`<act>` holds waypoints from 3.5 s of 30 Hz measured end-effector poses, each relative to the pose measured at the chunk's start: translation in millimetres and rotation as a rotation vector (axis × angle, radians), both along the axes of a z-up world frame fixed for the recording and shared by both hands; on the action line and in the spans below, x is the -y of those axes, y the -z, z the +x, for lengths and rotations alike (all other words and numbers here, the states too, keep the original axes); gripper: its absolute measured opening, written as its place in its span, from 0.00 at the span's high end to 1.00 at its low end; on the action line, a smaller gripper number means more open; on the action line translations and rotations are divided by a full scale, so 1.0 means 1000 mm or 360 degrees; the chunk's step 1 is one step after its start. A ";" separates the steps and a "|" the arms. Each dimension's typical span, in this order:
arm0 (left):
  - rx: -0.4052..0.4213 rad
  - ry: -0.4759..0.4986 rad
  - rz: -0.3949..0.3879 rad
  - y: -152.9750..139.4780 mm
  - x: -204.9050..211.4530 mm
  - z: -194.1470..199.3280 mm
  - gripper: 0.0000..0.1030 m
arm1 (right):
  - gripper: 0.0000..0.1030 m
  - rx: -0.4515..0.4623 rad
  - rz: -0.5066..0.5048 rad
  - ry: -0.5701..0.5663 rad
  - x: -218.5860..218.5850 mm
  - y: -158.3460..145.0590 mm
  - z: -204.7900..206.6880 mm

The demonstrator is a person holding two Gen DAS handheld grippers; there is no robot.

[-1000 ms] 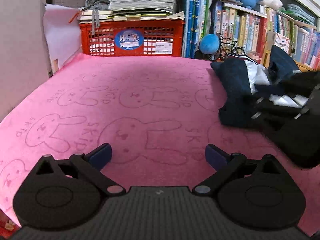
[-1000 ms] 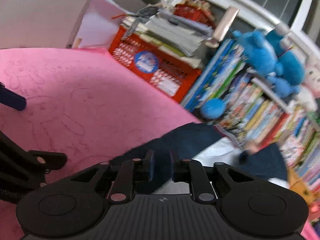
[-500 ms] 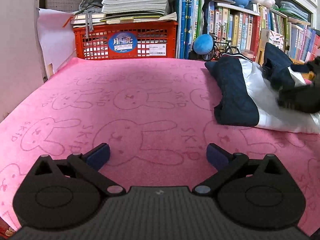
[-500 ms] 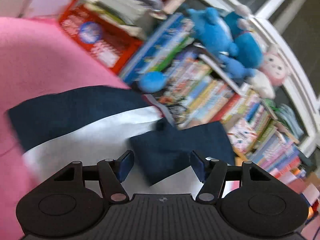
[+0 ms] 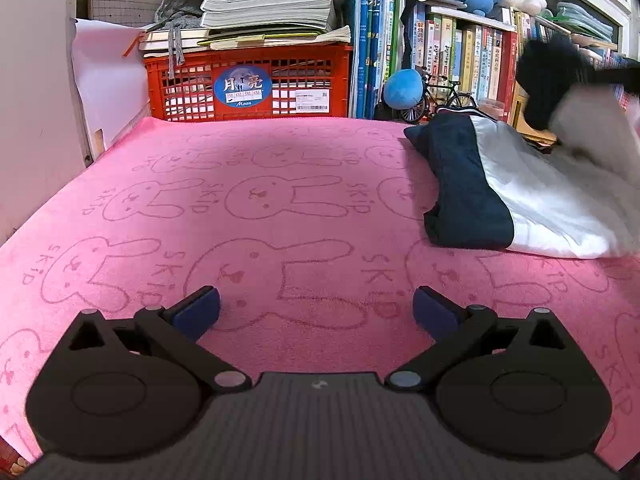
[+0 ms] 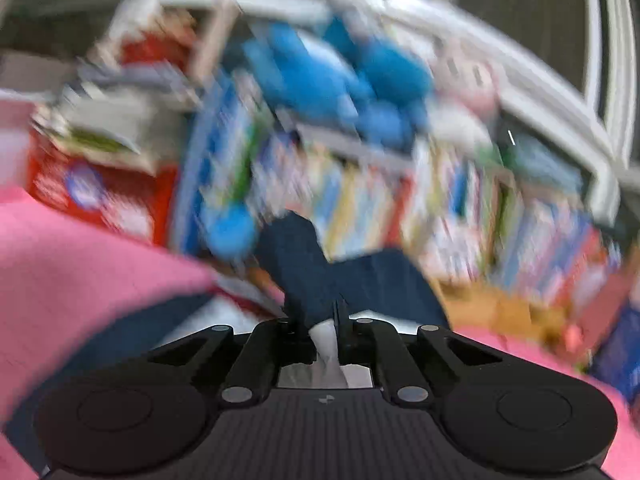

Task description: Fold clothes

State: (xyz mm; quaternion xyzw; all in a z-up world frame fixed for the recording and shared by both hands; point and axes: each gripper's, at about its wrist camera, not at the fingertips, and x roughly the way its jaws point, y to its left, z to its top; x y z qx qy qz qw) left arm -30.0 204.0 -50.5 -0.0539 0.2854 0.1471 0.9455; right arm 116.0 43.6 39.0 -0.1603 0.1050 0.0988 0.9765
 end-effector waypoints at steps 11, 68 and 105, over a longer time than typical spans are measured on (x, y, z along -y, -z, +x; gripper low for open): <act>-0.0004 0.0004 0.0006 0.000 0.001 -0.001 0.00 | 0.92 -0.0189 -0.0361 -0.0593 -0.058 0.064 -0.075; -0.0125 0.0150 0.0055 -0.008 0.028 0.099 0.00 | 0.11 -0.0072 -0.0544 0.0017 0.084 0.090 -0.062; 0.0290 0.0521 0.0296 -0.096 0.174 0.044 0.04 | 0.73 -0.0431 -0.0384 -0.0252 0.120 0.079 -0.174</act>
